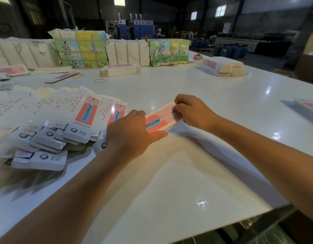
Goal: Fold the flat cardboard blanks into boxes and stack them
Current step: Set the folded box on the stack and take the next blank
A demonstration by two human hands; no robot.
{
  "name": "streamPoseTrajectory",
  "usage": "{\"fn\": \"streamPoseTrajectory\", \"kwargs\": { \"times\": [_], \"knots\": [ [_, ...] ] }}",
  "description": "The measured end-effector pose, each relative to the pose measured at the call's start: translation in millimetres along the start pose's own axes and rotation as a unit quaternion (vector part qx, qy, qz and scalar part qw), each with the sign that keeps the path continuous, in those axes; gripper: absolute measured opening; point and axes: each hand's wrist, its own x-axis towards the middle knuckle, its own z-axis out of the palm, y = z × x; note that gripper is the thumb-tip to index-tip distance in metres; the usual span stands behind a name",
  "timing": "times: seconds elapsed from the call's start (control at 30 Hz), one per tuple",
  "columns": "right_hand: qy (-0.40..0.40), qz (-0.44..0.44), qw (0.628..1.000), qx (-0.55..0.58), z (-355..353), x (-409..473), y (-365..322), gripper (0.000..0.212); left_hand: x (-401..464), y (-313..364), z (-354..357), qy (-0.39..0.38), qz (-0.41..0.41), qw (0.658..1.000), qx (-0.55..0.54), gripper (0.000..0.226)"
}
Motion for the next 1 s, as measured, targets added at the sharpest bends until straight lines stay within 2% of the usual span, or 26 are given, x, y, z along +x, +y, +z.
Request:
{"fn": "streamPoseTrajectory", "kwargs": {
  "times": [0.07,0.17,0.3,0.37,0.4,0.43,0.47,0.5,0.53,0.57,0.6,0.63,0.67,0.7,0.73,0.77,0.8,0.83,0.87,0.9,0.97,1.0],
  "knots": [
    [-0.007,0.002,0.999,-0.045,-1.1,9.1,-8.0,0.024,1.5,-2.6,-0.2,-0.003,-0.013,1.0,-0.012,0.056],
    [0.059,-0.022,0.991,-0.118,15.9,8.4,-6.6,0.018,1.5,-8.4,-1.0,-0.002,-0.033,0.999,-0.025,0.054],
    [0.116,-0.04,0.988,-0.089,42.8,-3.6,9.6,0.023,-0.1,-10.9,-2.8,0.0,-0.022,0.999,0.049,0.056],
    [0.152,-0.058,0.982,-0.1,40.4,-2.9,15.1,0.023,0.5,-11.7,-3.8,0.009,-0.024,0.999,0.038,0.055],
    [0.179,-0.06,0.976,-0.113,37.7,-1.8,16.4,0.026,0.9,-12.5,-4.7,0.012,-0.028,0.999,0.026,0.055],
    [0.199,-0.048,0.974,-0.101,35.1,-1.3,16.0,0.039,1.3,-13.2,-5.2,0.014,-0.03,0.999,0.017,0.055],
    [0.204,-0.013,0.978,-0.05,32.3,0.3,18.3,0.055,1.4,-13.6,-5.4,0.018,-0.03,0.999,0.01,0.055],
    [0.18,0.036,0.982,0.053,30.4,1.3,20.1,0.063,1.5,-13.7,-5.2,0.021,-0.03,0.999,-0.001,0.056],
    [0.132,0.09,0.964,0.21,28.2,-0.8,15.4,0.057,1.5,-13.4,-4.8,0.023,-0.027,0.999,-0.012,0.057],
    [0.059,0.132,0.92,0.364,26.6,-1.1,14.0,0.035,1.5,-12.3,-4.3,0.022,-0.022,0.999,-0.02,0.059],
    [0.024,0.152,0.889,0.432,27.3,-2.6,10.9,0.018,1.3,-11.0,-3.7,0.022,-0.014,0.999,-0.023,0.062],
    [0.023,0.13,0.897,0.421,30.0,-5.8,8.5,0.025,0.9,-9.6,-3.1,0.025,-0.007,0.999,-0.026,0.065],
    [0.059,0.076,0.936,0.34,32.8,-9.8,5.3,0.033,0.6,-8.6,-2.6,0.03,-0.002,0.999,-0.034,0.068],
    [0.118,-0.009,0.972,0.202,35.2,-11.8,5.7,0.036,0.2,-7.7,-2.3,0.037,0.0,0.998,-0.046,0.07],
    [0.164,-0.086,0.982,0.046,36.4,-14.1,7.1,0.035,-0.3,-7.4,-2.9,0.042,0.0,0.998,-0.054,0.07],
    [0.178,-0.137,0.973,-0.056,37.4,-15.7,7.3,0.034,-0.8,-7.0,-3.7,0.044,-0.001,0.997,-0.056,0.07],
    [0.166,-0.154,0.969,-0.095,39.1,-15.0,9.0,0.035,-2.0,-6.6,-4.3,0.049,0.001,0.997,-0.051,0.067],
    [0.149,-0.137,0.976,-0.074,40.8,-14.3,10.6,0.039,-3.6,-6.3,-4.9,0.058,0.006,0.997,-0.044,0.063],
    [0.139,-0.096,0.985,0.023,41.5,-14.3,9.0,0.041,-4.6,-6.5,-5.6,0.068,0.012,0.997,-0.039,0.059],
    [0.124,-0.049,0.979,0.155,41.1,-13.1,7.4,0.04,-5.1,-6.8,-6.6,0.071,0.015,0.997,-0.038,0.058],
    [0.09,0.0,0.937,0.338,37.2,-10.2,3.5,0.039,-5.0,-8.4,-8.4,0.066,0.017,0.997,-0.036,0.062],
    [0.079,0.0,0.929,0.362,34.5,-9.7,2.8,0.041,-5.1,-9.2,-9.2,0.068,0.019,0.997,-0.029,0.065]
  ]
}}
